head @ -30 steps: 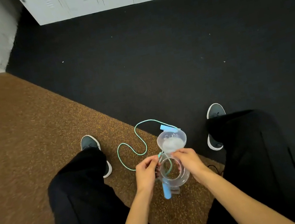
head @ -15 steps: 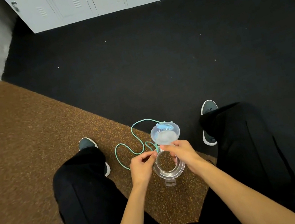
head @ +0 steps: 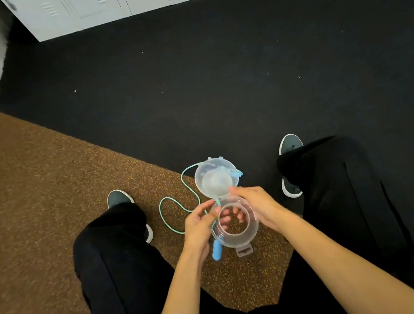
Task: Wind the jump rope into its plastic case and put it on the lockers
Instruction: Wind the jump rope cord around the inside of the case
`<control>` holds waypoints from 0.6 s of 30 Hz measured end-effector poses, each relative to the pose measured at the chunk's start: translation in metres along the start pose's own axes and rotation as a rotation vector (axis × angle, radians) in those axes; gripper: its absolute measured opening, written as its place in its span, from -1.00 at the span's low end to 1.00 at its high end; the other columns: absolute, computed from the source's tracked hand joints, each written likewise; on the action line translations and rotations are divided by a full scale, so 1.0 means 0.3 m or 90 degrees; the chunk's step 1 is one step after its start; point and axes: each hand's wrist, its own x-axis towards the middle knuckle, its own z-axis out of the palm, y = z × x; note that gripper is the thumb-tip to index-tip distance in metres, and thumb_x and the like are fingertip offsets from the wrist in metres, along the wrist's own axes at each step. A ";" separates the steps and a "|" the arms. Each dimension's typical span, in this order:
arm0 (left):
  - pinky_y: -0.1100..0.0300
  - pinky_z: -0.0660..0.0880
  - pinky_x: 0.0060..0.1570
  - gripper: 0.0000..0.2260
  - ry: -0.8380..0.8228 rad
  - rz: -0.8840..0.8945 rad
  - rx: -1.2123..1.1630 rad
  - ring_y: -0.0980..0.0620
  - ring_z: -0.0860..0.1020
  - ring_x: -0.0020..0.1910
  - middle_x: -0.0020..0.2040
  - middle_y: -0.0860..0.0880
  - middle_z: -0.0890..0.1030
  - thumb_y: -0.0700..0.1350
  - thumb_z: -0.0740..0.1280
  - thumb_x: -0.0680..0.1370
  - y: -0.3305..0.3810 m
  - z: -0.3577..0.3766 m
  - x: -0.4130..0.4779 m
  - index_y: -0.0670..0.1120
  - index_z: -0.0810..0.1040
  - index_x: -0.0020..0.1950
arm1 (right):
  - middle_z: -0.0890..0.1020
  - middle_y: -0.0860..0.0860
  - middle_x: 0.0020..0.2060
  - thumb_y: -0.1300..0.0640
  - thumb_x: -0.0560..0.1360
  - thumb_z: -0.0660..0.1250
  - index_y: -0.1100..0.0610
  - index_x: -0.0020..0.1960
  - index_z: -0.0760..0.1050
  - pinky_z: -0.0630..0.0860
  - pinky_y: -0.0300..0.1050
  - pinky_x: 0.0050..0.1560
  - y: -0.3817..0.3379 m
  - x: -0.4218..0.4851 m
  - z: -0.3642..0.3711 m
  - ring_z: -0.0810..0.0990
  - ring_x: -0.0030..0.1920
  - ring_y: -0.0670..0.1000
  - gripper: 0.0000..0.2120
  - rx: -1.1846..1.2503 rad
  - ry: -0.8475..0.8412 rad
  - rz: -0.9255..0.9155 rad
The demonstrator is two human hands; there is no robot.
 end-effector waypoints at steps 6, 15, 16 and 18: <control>0.15 0.64 -0.24 -0.73 0.124 0.031 -0.306 0.02 0.69 -0.28 -0.22 -0.14 0.70 -0.30 0.25 0.57 0.013 -0.014 0.037 -0.24 0.42 0.27 | 0.68 0.18 -0.21 0.31 0.56 0.10 0.26 0.00 0.60 0.59 -0.03 -0.17 0.027 -0.014 0.023 0.65 -0.22 0.10 -0.72 0.127 0.079 0.070; 0.14 0.63 -0.08 -0.69 0.106 0.006 -0.406 0.04 0.70 -0.15 0.17 -0.22 0.58 -0.28 0.20 0.59 0.010 0.002 0.040 -0.26 0.40 0.34 | 0.61 0.02 0.20 0.55 0.36 0.25 0.19 0.29 0.53 0.45 -0.33 0.07 0.118 -0.019 0.117 0.53 0.22 -0.05 -0.43 -0.167 -0.182 -0.065; 0.14 0.64 -0.12 -0.68 0.105 0.004 -0.405 0.03 0.70 -0.14 0.15 -0.23 0.60 -0.29 0.21 0.59 0.007 0.002 0.040 -0.25 0.39 0.35 | 0.62 0.00 0.15 0.49 0.38 0.33 0.20 0.27 0.55 0.43 -0.35 0.10 0.120 -0.020 0.118 0.54 0.17 -0.09 -0.51 -0.227 -0.194 -0.092; 0.15 0.64 -0.17 -0.68 0.106 0.007 -0.406 0.02 0.70 -0.13 0.00 -0.21 0.67 -0.29 0.23 0.58 0.014 -0.004 0.040 -0.23 0.39 0.34 | 0.66 0.02 -0.06 0.36 0.42 0.42 0.28 0.09 0.62 0.45 -0.23 0.15 0.122 -0.022 0.118 0.57 -0.01 -0.11 -0.75 -0.270 -0.212 -0.116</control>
